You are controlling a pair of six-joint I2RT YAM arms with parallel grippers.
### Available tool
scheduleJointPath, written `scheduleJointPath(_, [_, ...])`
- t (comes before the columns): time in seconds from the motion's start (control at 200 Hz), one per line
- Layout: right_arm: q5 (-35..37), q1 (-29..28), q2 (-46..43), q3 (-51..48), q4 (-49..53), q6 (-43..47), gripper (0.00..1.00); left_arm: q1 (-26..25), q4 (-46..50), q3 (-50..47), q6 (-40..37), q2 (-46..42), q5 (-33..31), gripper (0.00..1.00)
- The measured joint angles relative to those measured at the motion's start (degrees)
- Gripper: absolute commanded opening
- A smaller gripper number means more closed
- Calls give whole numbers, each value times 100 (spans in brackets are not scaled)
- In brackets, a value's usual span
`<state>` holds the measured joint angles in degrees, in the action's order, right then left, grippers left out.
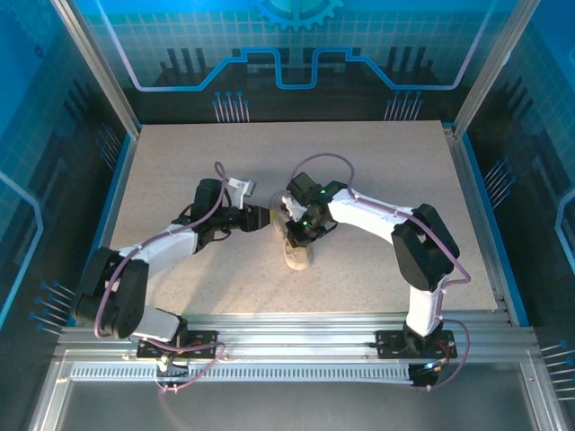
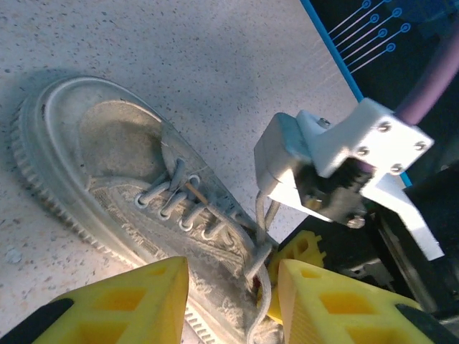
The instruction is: Tie the shoes
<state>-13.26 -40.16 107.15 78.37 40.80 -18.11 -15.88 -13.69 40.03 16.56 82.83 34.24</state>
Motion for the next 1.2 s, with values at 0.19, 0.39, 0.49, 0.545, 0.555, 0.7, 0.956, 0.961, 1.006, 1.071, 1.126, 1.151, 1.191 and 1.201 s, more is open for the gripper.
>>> scheduleJointPath(0.19, [-505, 378, -214, -74, -50, 463, 0, 31, -457, 90, -2, 509, 291, 37])
scheduleJointPath(0.39, [-850, 693, -352, -66, 83, 868, 0, 31, -713, 341, 0, 909, 511, 37])
scheduleJointPath(0.49, [-968, 713, -345, -66, 181, 994, 0, 28, -791, 398, 68, 1080, 553, 38])
scheduleJointPath(0.545, [-1016, 713, -330, -66, 214, 1058, 0, 22, -798, 409, 127, 1145, 553, 38])
scheduleJointPath(0.555, [-1025, 713, -326, -66, 221, 1069, 0, 20, -800, 409, 138, 1152, 553, 38])
scheduleJointPath(0.7, [-1255, 715, -262, -70, 251, 1224, 0, -2, -763, 457, 321, 1252, 549, 38])
scheduleJointPath(0.956, [-1895, 730, -175, -72, 396, 1506, 28, -4, -435, 857, 496, 1285, 551, 37])
scheduleJointPath(0.961, [-1893, 730, -175, -72, 396, 1515, 28, -2, -431, 868, 496, 1285, 553, 37])
scheduleJointPath(1.006, [-1886, 737, -179, -76, 404, 1460, 32, -4, -404, 925, 492, 1285, 551, 37])
scheduleJointPath(1.071, [-1827, 767, -229, -122, 345, 1364, 37, -4, -330, 973, 448, 1285, 551, 37])
scheduleJointPath(1.126, [-1705, 831, -382, -245, 273, 1233, 37, -4, -229, 994, 402, 1285, 553, 37])
scheduleJointPath(1.151, [-1631, 859, -481, -304, 247, 1152, 37, -4, -153, 1012, 369, 1285, 551, 37])
scheduleJointPath(1.191, [-1458, 914, -695, -417, 190, 1001, 37, -13, -7, 1058, 286, 1287, 553, 37])
scheduleJointPath(1.201, [-1427, 920, -737, -437, 179, 990, 37, -15, 20, 1064, 280, 1287, 551, 37])
